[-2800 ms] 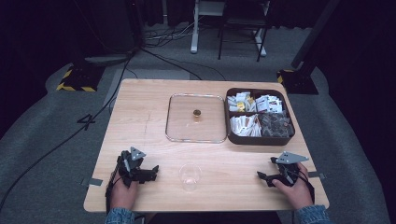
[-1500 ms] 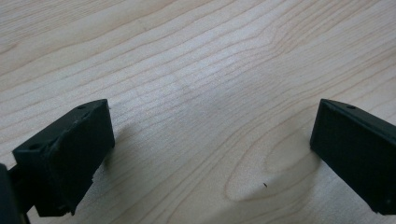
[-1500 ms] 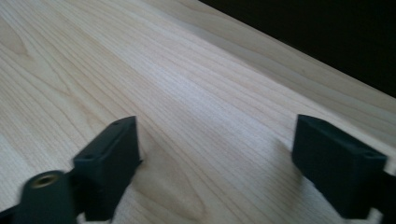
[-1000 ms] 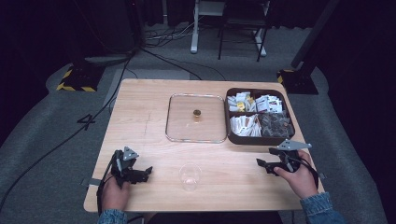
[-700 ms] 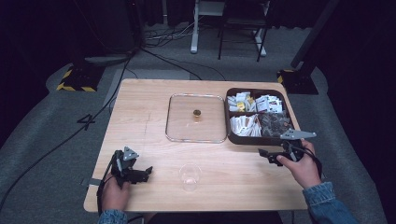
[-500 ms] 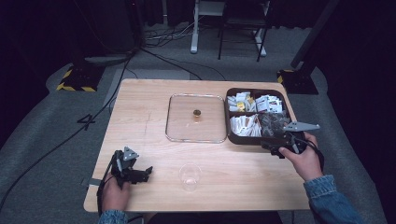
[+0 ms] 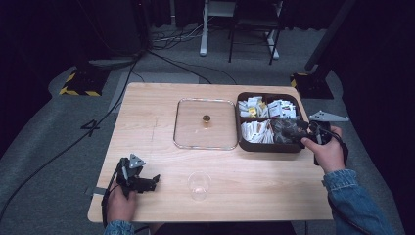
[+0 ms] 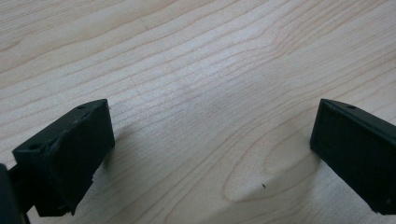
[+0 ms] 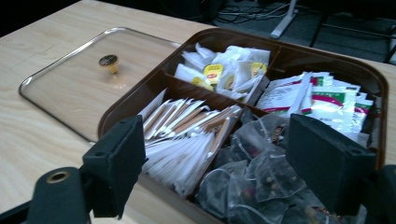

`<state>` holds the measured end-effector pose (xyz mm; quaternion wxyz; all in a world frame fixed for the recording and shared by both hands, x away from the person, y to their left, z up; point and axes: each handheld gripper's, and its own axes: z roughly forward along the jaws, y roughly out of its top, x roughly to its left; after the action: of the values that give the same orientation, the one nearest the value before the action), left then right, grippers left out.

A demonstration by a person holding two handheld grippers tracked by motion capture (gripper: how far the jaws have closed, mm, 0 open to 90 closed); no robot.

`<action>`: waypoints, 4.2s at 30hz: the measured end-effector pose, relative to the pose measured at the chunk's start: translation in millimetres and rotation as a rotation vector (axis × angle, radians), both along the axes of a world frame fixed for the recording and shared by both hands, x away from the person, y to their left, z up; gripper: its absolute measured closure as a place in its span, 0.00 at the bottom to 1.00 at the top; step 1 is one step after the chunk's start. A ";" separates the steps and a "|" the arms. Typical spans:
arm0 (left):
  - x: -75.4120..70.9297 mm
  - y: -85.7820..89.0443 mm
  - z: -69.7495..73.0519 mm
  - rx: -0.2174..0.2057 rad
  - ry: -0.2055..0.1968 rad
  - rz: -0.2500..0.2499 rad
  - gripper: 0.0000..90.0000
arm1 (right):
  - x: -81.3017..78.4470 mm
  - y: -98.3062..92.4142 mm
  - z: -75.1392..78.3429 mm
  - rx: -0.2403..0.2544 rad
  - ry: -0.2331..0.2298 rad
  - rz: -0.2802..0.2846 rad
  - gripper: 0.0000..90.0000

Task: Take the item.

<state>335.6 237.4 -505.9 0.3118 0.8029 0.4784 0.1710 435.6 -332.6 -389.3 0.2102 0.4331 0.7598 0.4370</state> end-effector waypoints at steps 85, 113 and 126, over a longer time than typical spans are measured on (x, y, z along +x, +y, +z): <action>2.3 -0.4 0.0 0.000 -0.001 0.002 0.00 | 22.5 -29.4 -11.6 0.005 0.069 -0.057 1.00; 2.1 0.0 0.2 0.004 0.000 0.004 0.00 | -14.4 24.6 33.3 0.065 -0.018 0.151 1.00; 1.2 0.4 0.1 0.002 0.000 0.016 0.00 | -42.6 82.5 51.3 0.109 -0.069 0.334 1.00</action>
<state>336.8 237.8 -505.8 0.3097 0.7993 0.4847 0.1739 393.0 -250.1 -337.9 0.1369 0.2966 0.7887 0.5209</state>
